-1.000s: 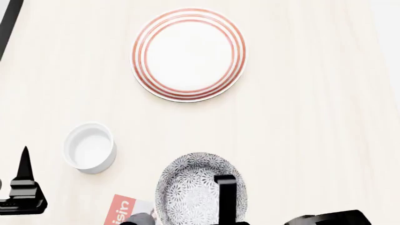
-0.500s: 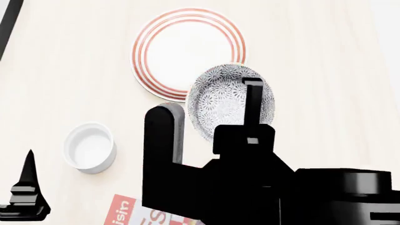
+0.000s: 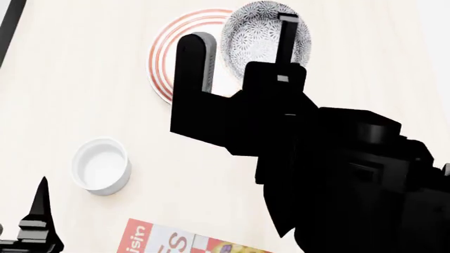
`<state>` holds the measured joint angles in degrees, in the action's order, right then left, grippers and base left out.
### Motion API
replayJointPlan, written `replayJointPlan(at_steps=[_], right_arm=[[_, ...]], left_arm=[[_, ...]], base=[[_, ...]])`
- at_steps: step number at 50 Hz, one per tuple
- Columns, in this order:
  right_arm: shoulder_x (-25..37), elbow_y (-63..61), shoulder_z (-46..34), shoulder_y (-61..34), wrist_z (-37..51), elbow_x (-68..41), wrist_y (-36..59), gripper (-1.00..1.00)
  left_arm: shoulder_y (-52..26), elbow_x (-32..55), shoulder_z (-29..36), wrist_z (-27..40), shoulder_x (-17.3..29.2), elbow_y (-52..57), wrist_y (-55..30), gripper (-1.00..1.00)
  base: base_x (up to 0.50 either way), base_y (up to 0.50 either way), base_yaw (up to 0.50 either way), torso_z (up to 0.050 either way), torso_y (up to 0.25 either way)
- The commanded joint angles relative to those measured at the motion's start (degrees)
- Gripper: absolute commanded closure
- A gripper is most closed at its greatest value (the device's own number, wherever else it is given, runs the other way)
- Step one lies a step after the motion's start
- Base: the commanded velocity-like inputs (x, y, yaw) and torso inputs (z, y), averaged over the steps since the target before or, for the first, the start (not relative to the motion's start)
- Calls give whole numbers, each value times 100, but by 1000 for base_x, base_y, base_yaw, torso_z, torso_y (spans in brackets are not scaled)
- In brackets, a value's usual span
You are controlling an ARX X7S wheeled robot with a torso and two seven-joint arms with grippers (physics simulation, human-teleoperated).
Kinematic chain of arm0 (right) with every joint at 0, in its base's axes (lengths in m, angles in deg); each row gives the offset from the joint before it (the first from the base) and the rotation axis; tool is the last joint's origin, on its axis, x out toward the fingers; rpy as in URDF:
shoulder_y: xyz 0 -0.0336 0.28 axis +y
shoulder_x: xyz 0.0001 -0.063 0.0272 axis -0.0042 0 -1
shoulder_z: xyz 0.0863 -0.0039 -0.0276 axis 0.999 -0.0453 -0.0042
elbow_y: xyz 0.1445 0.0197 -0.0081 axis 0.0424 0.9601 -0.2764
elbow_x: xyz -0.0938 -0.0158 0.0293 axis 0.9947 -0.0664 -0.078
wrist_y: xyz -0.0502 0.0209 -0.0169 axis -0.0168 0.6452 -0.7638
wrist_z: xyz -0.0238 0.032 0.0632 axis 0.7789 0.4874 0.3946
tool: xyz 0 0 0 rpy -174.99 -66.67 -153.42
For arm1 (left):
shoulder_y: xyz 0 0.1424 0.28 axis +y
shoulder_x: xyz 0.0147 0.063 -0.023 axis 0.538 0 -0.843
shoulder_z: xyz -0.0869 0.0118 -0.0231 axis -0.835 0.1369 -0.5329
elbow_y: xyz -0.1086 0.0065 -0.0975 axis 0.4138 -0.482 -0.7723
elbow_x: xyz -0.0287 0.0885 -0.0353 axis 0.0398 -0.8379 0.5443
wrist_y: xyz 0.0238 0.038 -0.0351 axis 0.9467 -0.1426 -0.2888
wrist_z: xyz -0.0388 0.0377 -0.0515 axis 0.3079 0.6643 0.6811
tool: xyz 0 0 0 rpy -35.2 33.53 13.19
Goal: Pick the akita bowl on the cookies box and place it on the plate.
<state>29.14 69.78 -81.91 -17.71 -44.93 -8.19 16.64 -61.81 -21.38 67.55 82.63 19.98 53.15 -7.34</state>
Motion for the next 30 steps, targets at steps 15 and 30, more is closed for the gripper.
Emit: replayJointPlan(at_steps=[15,30], right_arm=[[-1005,2574,-192,722,-193,1283,-1720,100],[-1503,3452,-81,1012,-307,1397,-2268,100]], left_arm=[[-330,424,314,-366,109,240,-369,-100],[-319,453,400,-472,154,216,-365,-100]], base=[[0,0,0,0,0],[0,0,0,0,1]])
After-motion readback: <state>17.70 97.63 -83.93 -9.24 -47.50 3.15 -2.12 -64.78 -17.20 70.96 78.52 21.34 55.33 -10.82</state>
